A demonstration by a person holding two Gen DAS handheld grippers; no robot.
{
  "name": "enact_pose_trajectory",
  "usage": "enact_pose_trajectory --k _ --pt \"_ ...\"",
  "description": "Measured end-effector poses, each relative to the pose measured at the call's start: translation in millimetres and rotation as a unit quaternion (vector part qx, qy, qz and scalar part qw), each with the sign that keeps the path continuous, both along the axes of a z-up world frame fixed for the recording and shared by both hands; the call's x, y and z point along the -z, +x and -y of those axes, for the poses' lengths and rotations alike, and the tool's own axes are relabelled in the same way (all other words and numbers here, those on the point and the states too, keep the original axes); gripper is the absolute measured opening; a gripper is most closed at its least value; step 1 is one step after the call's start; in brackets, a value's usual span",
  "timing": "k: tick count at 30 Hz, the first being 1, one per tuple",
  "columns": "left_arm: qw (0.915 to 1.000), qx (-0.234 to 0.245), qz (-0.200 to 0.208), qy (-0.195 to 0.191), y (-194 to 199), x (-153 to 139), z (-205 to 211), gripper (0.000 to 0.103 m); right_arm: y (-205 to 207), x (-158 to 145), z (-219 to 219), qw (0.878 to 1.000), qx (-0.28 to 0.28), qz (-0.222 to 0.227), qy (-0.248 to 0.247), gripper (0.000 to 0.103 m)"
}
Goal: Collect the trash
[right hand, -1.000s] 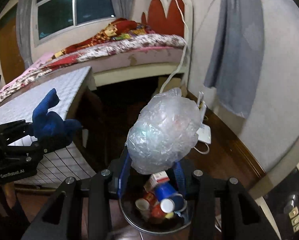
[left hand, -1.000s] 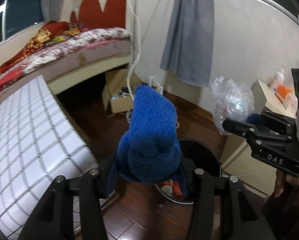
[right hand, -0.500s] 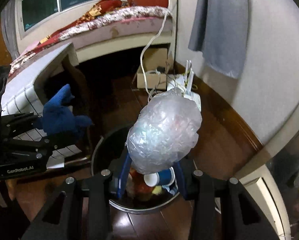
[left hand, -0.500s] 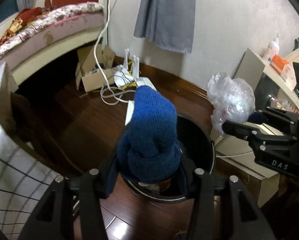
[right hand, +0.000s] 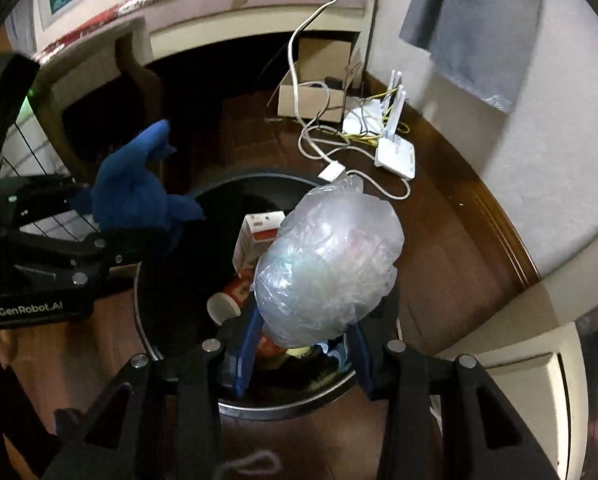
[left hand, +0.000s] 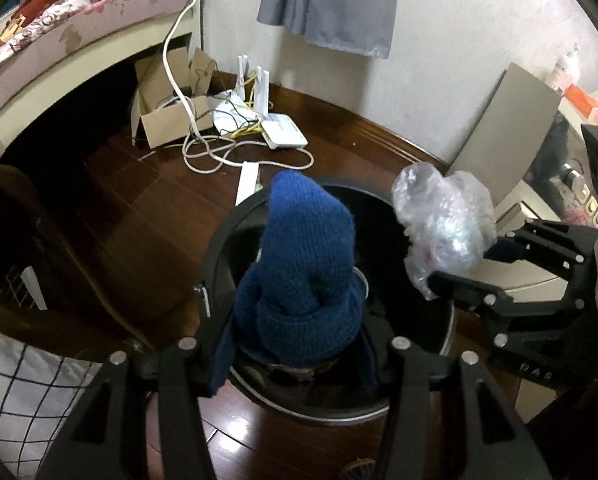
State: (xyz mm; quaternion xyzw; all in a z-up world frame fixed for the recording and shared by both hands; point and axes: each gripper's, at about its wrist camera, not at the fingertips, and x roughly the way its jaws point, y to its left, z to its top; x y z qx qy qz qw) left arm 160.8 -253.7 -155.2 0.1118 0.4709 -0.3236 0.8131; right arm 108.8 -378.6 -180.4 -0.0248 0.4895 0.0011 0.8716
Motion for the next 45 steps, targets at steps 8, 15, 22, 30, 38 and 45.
enact_pose_trajectory --k 8,15,22,30,38,45 --pt "0.9993 -0.033 -0.013 0.013 12 19 -10 0.1 17 31 9 0.998 0.015 -0.044 -0.038 0.1" --pt "0.9966 -0.074 -0.003 0.036 13 24 -32 0.102 16 30 14 0.996 0.038 -0.05 -0.056 0.102" --pt "0.9956 -0.084 0.021 0.036 9 11 -40 0.102 22 25 11 0.996 0.05 -0.043 -0.052 0.102" --pt "0.9941 -0.093 0.048 0.027 -1 -18 -54 0.102 19 0 1 0.997 0.062 -0.022 -0.042 0.102" --pt "0.9895 -0.109 0.09 0.034 -30 -52 -74 0.102 1 -35 -25 0.998 0.058 0.003 -0.032 0.102" --pt "0.9877 -0.12 0.1 0.007 -51 -76 -92 0.102 -19 -56 -44 0.997 0.072 0.014 -0.019 0.102"
